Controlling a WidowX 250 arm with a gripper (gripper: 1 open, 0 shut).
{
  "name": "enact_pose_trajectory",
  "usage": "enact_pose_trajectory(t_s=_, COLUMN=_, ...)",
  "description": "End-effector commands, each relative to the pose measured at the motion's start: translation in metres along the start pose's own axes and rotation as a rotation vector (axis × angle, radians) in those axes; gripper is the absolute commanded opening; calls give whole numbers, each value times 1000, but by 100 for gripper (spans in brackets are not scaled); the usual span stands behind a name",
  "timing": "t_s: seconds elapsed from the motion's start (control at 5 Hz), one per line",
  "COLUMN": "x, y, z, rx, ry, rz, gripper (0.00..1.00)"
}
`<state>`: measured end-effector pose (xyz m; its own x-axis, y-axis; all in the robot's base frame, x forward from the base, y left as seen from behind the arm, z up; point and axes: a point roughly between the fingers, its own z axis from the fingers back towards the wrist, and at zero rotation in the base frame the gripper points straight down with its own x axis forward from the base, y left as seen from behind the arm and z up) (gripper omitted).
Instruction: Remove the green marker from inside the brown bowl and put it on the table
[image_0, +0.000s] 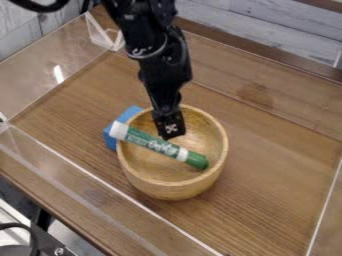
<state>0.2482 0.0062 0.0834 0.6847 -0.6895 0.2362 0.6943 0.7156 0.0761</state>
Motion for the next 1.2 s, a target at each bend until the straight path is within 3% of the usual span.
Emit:
enact_pose_trajectory(t_s=0.0, x=8, y=-2, z=-4, rx=16, ry=-18, rz=-27, gripper=100)
enact_pose_trajectory(t_s=0.6, x=8, y=-10, z=-34, rx=2, ry=-10, rz=-32, gripper=100)
enact_pose_trajectory(t_s=0.8, x=8, y=-11, z=-39, rx=1, ry=-9, rz=-30, gripper=0)
enact_pose_trajectory(t_s=1.0, x=8, y=-10, z=-36, rx=1, ry=-6, rz=-29, gripper=0)
